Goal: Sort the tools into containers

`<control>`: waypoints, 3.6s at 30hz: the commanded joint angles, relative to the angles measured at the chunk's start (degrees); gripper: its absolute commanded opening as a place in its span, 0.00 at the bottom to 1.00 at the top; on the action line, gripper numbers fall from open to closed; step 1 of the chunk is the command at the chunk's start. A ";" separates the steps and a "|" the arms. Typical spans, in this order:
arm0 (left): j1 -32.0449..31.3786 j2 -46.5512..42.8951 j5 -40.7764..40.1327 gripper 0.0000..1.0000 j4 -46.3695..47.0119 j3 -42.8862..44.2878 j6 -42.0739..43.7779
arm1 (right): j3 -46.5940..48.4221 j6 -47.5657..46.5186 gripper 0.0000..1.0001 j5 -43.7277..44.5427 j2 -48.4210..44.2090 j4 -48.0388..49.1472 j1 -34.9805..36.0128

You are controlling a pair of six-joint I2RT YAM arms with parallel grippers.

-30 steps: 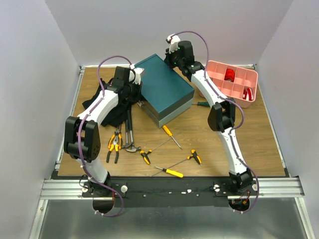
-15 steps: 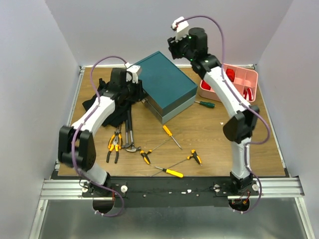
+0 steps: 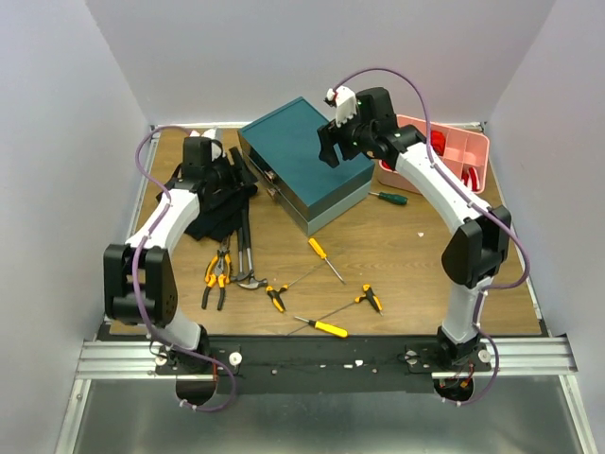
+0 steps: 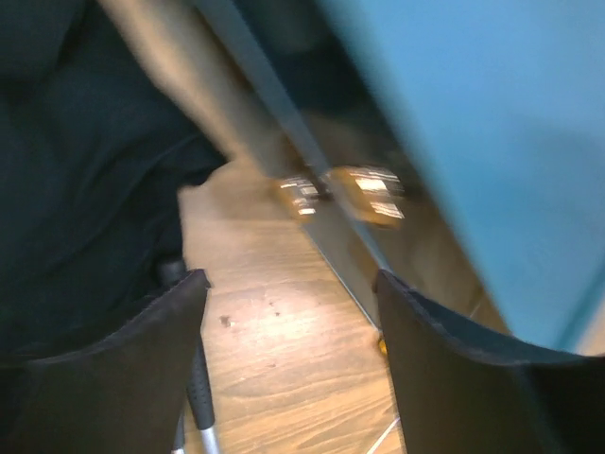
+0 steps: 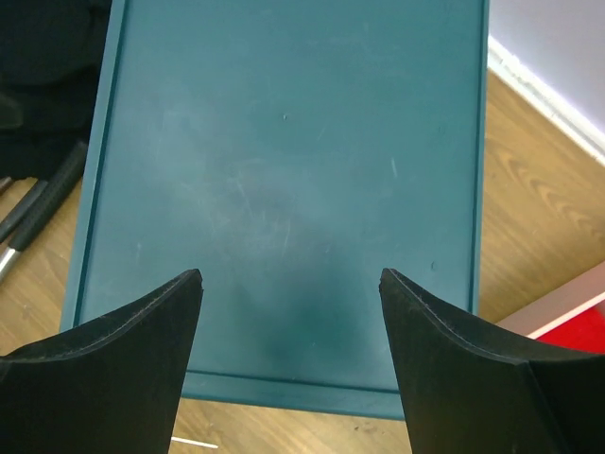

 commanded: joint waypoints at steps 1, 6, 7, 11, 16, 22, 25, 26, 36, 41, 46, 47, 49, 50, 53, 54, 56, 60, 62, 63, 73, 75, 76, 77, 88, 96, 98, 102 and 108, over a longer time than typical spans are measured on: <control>2.94 5.12 5.50 0.74 6.08 0.07 -13.04 | -0.05 1.23 0.83 -1.47 -0.24 -1.38 0.24; 2.94 11.18 10.08 0.66 10.56 2.62 -18.06 | -1.72 0.35 0.83 -0.41 -0.15 -1.03 0.33; 2.94 11.80 10.70 0.65 11.36 2.71 -18.85 | -1.98 0.27 0.83 -0.50 -0.24 -0.94 0.42; 2.86 13.92 12.73 0.63 13.56 2.71 -22.46 | -2.78 -0.35 0.83 -0.24 -0.07 -0.77 0.51; 2.77 15.85 13.08 0.63 15.40 2.54 -24.39 | -3.13 -0.88 0.83 0.20 0.72 -0.68 0.68; 2.68 15.24 15.36 0.59 18.48 1.40 -25.80 | -3.04 -1.32 0.83 0.73 1.51 -0.50 0.86; 2.77 13.31 15.02 0.58 16.20 1.39 -24.93 | -2.69 -1.23 0.83 0.64 1.87 -0.68 0.86; 2.85 12.70 15.02 0.58 15.68 1.31 -23.88 | -2.51 -1.23 0.83 0.64 2.04 -0.59 0.86; 2.86 10.76 15.19 0.58 16.37 -0.19 -23.78 | -2.07 -1.49 0.83 0.91 3.19 -0.59 0.86; 2.33 12.07 12.39 0.59 12.00 1.74 -23.43 | -2.60 -1.49 0.83 1.00 3.36 -0.33 0.86; 1.63 13.39 10.36 0.59 8.91 2.71 -22.73 | -1.99 -1.49 0.83 1.17 3.98 -0.15 1.03; 1.19 13.65 9.40 0.61 8.21 3.15 -22.55 | -1.90 -1.58 0.83 1.26 4.06 -0.06 0.95; 0.66 14.44 9.30 0.61 7.58 3.50 -22.11 | -1.72 -1.93 0.83 1.78 4.06 0.11 0.95; 0.40 14.71 8.61 0.61 7.50 3.94 -21.94 | -1.72 -2.19 0.83 1.87 3.98 0.20 0.95; -0.48 15.33 6.94 0.62 3.99 5.78 -20.80 | -2.07 -2.98 0.83 2.58 3.89 0.37 0.95; -0.83 15.33 4.06 0.62 -0.46 6.83 -19.66 | -2.16 -3.42 0.83 3.01 3.80 0.38 1.03; -1.10 15.41 -1.05 0.61 -6.27 10.16 -18.16 | -2.77 -4.39 0.83 3.63 3.45 0.38 1.21; -0.49 13.57 -12.12 0.61 -18.33 13.00 -15.09 | -4.00 -5.80 0.83 5.99 3.27 0.64 1.47; 1.09 11.20 -13.72 0.61 -21.50 11.51 -13.77 | -4.97 -6.41 0.83 6.70 3.10 0.81 1.47; 1.71 10.33 -13.72 0.61 -22.46 10.55 -13.41 | -5.24 -6.50 0.83 6.97 3.01 0.90 1.47; 5.93 0.05 -15.31 0.64 -22.82 -2.73 -11.39 | -7.34 -6.94 0.83 7.23 1.69 0.99 1.47; 6.02 -1.02 -15.31 0.65 -22.65 -3.35 -10.78 | -7.78 -7.03 0.83 7.32 1.17 1.16 1.47; 6.11 -1.89 -15.22 0.66 -21.78 -3.44 -9.90 | -7.96 -7.12 0.83 7.32 1.08 1.25 1.47; 7.41 -2.25 -15.31 0.66 -21.60 -3.18 -9.72 | -8.40 -7.21 0.83 7.50 0.55 1.34 1.47; 7.60 -8.22 1.31 0.81 -9.73 3.68 -2.00 | -16.48 -14.56 0.84 -9.15 -11.75 -8.04 -12.40; 7.69 -13.59 11.49 0.89 -4.90 2.19 9.44 | -27.65 -36.63 0.78 -13.60 -11.41 -13.16 -21.11; 7.69 -14.29 11.41 0.88 -4.55 2.27 10.76 | -26.60 -38.22 0.75 -13.42 -8.79 -13.68 -21.55; 7.95 -15.35 8.34 0.88 -5.16 1.92 13.39 | -23.70 -39.55 0.74 -12.28 -4.65 -12.11 -22.25; 8.30 -13.68 3.24 0.88 -9.29 3.15 19.98 | -17.12 -42.88 0.74 -8.85 3.69 -12.19 -22.43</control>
